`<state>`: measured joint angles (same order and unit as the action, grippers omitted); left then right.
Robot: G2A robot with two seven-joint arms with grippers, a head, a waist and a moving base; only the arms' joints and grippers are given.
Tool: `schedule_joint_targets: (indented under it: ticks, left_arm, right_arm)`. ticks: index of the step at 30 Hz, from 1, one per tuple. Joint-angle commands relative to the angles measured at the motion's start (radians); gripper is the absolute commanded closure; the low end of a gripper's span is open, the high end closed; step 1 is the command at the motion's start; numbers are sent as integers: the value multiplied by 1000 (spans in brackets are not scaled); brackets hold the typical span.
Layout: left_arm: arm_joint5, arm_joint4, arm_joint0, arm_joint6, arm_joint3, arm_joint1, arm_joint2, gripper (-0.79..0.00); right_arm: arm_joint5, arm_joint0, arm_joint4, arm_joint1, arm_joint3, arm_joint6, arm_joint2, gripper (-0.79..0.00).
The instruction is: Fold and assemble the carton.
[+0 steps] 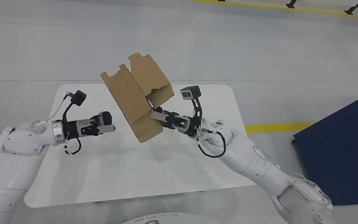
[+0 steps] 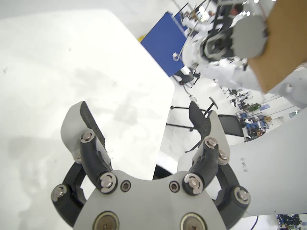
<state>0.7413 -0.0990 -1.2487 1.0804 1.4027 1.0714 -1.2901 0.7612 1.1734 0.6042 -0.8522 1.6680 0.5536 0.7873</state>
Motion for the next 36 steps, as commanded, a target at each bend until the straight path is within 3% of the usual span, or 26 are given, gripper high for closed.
schedule_joint_targets:
  ticks: [1,21,24,29,36]
  left_arm:
    - [1,168,0,-2,0,0,1,-785]
    - [1,168,0,-2,0,0,1,-785]
    - [-12,182,-4,-52,22,-1,-7,-785]
    - [-9,41,10,7,52,-13,-24,-785]
    - [-186,-337,80,185,73,-50,20,-785]
  right_arm:
    - [0,0,0,0,0,0,0,0]
    - [25,-2,-10,-3,6,7,4,0]
    - [25,-2,-10,-3,6,7,4,0]
    - [22,18,-39,-5,31,-14,21,0]
    - [53,67,-56,-5,49,-26,74,0]
